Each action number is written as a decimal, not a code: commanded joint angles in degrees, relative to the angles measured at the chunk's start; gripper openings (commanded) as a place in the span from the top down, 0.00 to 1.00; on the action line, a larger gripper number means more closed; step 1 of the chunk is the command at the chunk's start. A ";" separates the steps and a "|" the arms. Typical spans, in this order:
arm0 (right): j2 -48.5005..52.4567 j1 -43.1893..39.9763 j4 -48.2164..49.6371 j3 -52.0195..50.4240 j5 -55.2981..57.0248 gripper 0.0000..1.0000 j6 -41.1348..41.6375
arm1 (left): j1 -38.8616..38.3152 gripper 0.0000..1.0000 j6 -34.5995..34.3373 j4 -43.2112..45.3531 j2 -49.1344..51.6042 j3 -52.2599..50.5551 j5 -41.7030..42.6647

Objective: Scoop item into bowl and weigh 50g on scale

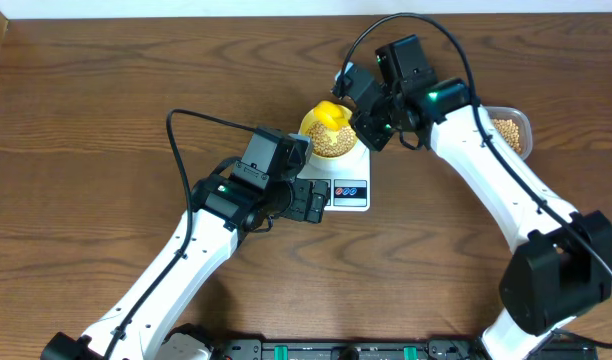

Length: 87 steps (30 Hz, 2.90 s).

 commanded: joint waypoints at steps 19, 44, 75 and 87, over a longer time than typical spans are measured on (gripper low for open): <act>0.33 1.88 0.22 -0.11 3.54 0.99 -1.05 | 0.04 0.06 0.31 0.02 -0.72 -0.46 0.22; 0.48 2.01 0.76 -2.10 5.68 0.99 -2.32 | 0.04 0.05 0.31 0.02 -0.72 -0.46 0.22; 0.52 2.86 -1.97 -2.67 2.86 0.99 -1.81 | 0.04 0.06 0.31 0.02 -0.72 -0.46 0.22; 0.52 1.40 -0.68 -2.67 -0.92 0.99 5.97 | 0.04 0.06 0.31 0.00 -0.72 -0.46 0.22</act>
